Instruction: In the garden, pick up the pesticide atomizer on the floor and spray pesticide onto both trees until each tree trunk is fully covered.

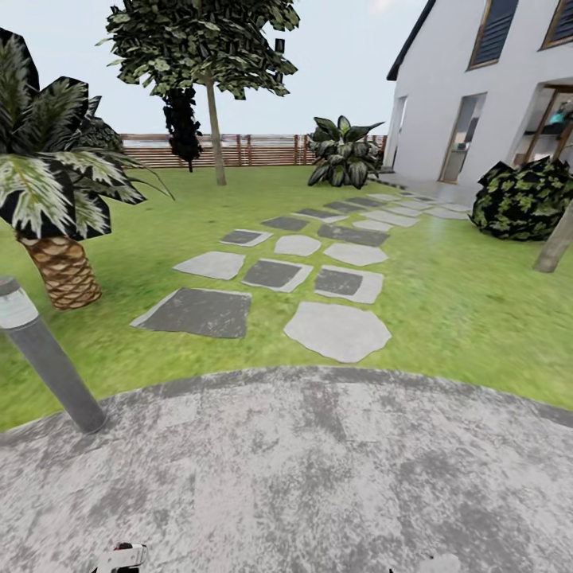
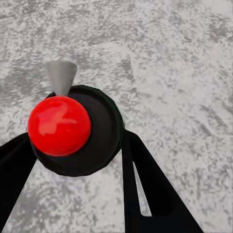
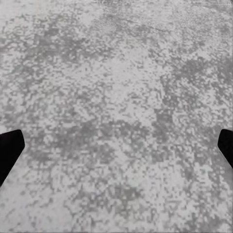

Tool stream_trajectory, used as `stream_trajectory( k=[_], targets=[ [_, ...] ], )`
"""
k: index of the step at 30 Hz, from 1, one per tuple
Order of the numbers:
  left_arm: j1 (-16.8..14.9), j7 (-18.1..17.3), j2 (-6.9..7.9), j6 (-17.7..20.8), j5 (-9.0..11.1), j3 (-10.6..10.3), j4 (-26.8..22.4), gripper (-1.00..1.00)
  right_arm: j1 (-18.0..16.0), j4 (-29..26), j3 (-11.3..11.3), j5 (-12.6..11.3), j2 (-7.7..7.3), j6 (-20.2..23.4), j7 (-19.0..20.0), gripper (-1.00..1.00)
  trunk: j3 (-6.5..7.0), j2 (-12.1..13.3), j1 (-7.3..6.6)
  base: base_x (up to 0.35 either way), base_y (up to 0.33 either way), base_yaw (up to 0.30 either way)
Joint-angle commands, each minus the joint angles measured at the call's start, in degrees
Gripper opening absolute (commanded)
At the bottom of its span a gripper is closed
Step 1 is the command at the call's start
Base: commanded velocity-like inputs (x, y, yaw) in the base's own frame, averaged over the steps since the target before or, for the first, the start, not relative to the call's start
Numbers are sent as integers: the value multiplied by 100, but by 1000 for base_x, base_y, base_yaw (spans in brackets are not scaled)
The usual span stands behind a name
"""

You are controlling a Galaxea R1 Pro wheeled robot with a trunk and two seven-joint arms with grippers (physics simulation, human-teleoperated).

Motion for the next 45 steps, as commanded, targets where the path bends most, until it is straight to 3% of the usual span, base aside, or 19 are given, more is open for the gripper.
stream_trajectory(
  k=[1, 20, 45],
  targets=[
    [-5, -60, -2, -8, 51, 28, 9, -100, -1, 2, 3, 31, -2, -14, -2, 100, -5, -2, 3, 338, -72, 275],
    [-5, -60, -11, -10, 51, 28, 14, -100, -1, 4, 4, 31, 1, -14, -2, 100, -5, -2, 3, 338, -72, 268],
    [-5, -60, -11, -3, 51, 28, 14, -100, -1, 10, 6, 49, -2, -14, -2, 100, -5, -2, 3, 338, -77, 7]
  ],
)
